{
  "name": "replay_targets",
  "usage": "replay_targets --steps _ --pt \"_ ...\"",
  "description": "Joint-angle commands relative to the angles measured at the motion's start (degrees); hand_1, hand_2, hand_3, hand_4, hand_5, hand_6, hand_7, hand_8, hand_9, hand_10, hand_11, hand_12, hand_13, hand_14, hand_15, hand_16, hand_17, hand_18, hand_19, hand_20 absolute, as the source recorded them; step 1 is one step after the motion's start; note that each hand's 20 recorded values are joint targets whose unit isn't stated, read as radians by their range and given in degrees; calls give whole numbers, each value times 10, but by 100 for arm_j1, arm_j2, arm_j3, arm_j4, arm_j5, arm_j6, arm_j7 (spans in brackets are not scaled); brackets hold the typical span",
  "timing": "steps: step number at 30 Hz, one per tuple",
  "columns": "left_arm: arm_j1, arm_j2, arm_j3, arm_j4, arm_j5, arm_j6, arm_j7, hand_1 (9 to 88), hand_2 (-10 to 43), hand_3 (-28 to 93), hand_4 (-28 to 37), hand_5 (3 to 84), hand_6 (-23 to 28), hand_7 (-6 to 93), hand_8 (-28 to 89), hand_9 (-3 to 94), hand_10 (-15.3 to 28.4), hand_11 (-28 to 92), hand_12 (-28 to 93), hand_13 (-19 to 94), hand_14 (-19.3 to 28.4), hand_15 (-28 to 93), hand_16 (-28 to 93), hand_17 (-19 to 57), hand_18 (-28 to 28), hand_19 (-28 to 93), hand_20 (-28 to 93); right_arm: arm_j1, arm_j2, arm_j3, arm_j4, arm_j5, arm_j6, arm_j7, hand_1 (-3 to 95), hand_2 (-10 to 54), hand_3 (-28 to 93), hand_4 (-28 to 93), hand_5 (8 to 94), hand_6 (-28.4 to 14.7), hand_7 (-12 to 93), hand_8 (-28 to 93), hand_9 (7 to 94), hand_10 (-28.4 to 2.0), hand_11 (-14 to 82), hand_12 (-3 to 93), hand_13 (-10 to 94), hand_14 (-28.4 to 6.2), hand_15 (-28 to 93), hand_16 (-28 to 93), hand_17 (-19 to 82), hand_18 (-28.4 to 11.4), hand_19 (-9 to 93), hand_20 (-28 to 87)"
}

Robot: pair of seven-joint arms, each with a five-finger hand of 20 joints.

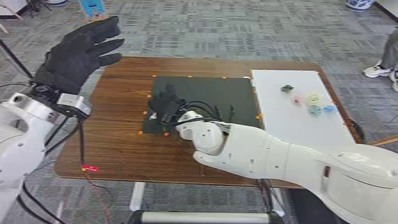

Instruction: Arrange flowers

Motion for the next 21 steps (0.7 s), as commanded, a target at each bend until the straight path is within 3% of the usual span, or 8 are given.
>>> replay_targets --steps 1,6,10,13,21 --pt "119 -63 -115 -70 3 -20 -52 213 -80 671 -283 236 24 169 -90 193 99 157 158 170 126 143 46 -134 220 382 69 -8 161 295 -480 -158 -517 101 370 -95 890 -283 530 42 392 -190 511 -91 416 292 430 -91 761 330 168 -182 728 555" --pt "251 -93 -227 -105 2 8 -68 213 -79 672 -283 235 23 170 -90 192 99 157 158 170 126 144 46 -134 220 383 69 -94 326 486 -806 -153 -884 -95 346 -95 883 -283 495 26 375 -180 474 -102 406 293 397 -105 763 327 151 -188 726 558" --pt "245 -104 -226 -91 -10 -15 -104 213 -79 672 -283 236 23 170 -91 192 98 157 158 170 126 144 46 -135 220 383 69 -183 405 584 -933 -145 -1011 -177 331 -95 872 -283 491 27 373 -175 468 -99 402 293 390 -108 762 321 145 -192 722 559" --pt "273 -100 -230 -101 -18 30 -83 214 -78 672 -283 235 23 171 -92 192 98 157 159 170 126 145 46 -134 220 383 69 -192 419 543 -909 -115 -905 -315 327 -95 870 -283 494 26 371 -173 468 -100 401 294 389 -109 762 318 144 -192 722 561" --pt "255 -126 -185 -72 -35 -48 -177 214 -78 672 -283 236 23 172 -91 193 98 159 158 170 126 145 46 -135 221 385 70 -315 467 581 -916 -7 -546 -379 300 -95 865 -283 477 21 342 -173 460 -108 402 297 386 -113 765 313 142 -193 722 562"
